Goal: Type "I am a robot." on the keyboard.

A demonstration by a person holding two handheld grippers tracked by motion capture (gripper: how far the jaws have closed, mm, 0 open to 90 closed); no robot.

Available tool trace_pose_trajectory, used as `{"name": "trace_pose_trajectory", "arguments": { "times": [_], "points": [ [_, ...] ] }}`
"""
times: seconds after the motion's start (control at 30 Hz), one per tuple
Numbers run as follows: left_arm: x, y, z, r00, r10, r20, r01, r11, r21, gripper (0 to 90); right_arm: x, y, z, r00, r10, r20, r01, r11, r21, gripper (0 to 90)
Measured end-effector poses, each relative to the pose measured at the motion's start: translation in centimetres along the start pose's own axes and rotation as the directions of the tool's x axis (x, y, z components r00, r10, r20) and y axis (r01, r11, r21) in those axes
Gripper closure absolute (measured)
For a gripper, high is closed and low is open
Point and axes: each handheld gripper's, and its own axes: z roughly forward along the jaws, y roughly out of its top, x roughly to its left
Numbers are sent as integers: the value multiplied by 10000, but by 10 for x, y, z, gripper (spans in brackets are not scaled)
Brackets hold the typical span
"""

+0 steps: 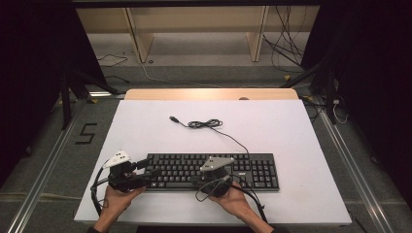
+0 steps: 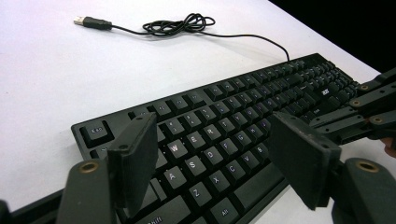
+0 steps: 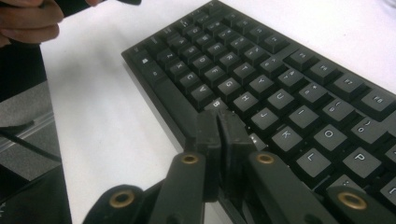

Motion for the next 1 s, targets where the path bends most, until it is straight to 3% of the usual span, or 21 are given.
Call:
{"name": "trace_pose_trajectory", "arguments": {
  "times": [0.43, 0.63, 0.8, 1.0],
  "points": [
    [0, 0, 0, 10000, -9, -17, 9, 10000, -24, 319, 0, -5, 15, 9985, -222, 495, 186, 9974, 703, 900],
    [0, 0, 0, 10000, -3, -28, 3, 10000, 6, 319, 0, -6, 16, 9984, -233, 511, 196, 9973, 703, 900],
    [1, 0, 0, 10000, 26, -39, -26, 10000, 41, 318, -1, -5, 15, 9986, -126, 518, 91, 9978, 659, 900],
    [1, 0, 1, 10000, -18, -39, 18, 10000, 27, 318, -6, -2, 2, 9992, 192, 340, -190, 9998, -65, 846]
  ]
}}
